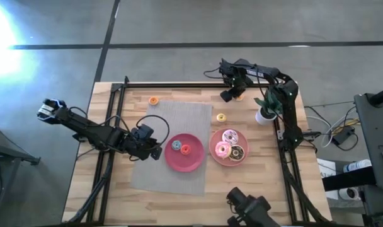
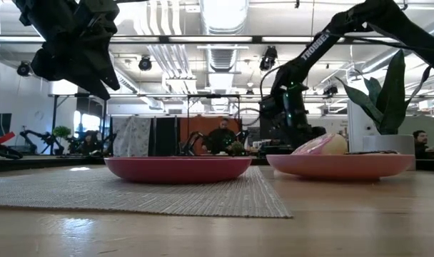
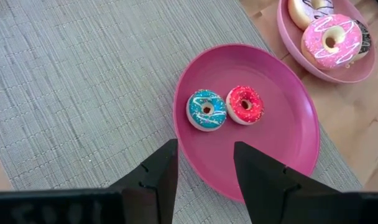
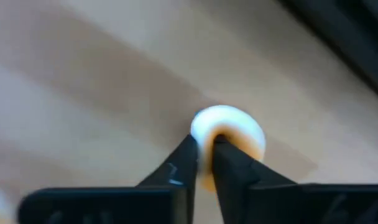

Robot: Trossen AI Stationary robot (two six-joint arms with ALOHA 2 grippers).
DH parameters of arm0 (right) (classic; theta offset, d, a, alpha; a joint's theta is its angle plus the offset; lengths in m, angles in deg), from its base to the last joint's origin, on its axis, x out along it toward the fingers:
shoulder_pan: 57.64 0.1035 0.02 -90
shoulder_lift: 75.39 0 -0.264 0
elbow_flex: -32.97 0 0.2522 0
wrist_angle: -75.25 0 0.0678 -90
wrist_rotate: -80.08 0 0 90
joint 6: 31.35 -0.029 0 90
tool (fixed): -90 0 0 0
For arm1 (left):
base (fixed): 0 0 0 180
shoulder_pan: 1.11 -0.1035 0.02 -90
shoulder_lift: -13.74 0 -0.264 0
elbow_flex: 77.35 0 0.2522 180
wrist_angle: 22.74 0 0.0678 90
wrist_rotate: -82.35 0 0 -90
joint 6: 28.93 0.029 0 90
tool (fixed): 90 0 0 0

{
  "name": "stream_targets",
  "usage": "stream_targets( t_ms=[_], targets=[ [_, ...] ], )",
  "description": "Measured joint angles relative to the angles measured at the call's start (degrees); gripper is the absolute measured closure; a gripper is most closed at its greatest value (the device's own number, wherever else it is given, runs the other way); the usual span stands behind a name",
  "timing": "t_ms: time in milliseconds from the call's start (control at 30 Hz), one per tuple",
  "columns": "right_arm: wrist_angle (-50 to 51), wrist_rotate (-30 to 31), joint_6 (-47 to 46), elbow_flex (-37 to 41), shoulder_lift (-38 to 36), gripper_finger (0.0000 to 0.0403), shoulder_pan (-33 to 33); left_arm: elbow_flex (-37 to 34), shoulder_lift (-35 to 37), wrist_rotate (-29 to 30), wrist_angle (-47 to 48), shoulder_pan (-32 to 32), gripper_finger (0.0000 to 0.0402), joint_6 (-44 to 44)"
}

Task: Pick & Place donuts
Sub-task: Put the small white donut on the light pink plate

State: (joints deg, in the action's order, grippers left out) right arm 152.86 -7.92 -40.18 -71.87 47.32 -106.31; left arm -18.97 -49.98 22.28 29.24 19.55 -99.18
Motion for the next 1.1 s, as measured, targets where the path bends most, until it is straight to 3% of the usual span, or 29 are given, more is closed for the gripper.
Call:
stream_targets(
  t_ms=[167,433,567,667,767,833,1100],
  targets=[
    [-3.09,-8.08,-3.76,-0.78,-4.72,0.0389,0.15,-0.02,0.35,0.43,-2.73,-0.15,0.0272,-1.18],
    [-20.02,-36.63,-16.79,-0.65,-19.95,0.0390,4.27,0.11,6.97,11.42,-16.12,-2.62,0.0272,6.33],
    [-30.07,-43.41,-20.80,-0.65,-27.56,0.0390,10.70,-0.42,11.45,7.26,-21.91,-9.32,0.0274,8.76],
    [-35.24,-44.74,-22.59,-0.65,-31.59,0.0390,16.31,-2.80,14.84,-3.21,-36.24,-15.54,0.0278,17.41],
    [-41.46,-44.56,-25.99,-0.65,-33.93,0.0390,21.72,-5.21,16.70,-18.77,-53.01,-22.21,0.0283,23.83],
    [-46.77,-43.63,-29.27,-0.65,-34.59,0.0390,24.90,-6.01,16.84,-25.42,-58.51,-25.84,0.0284,26.45],
    [-61.69,-37.52,-39.12,-0.65,-32.30,0.0390,33.55,-5.31,12.78,-27.05,-66.42,-27.76,0.0279,42.99]
  ],
)
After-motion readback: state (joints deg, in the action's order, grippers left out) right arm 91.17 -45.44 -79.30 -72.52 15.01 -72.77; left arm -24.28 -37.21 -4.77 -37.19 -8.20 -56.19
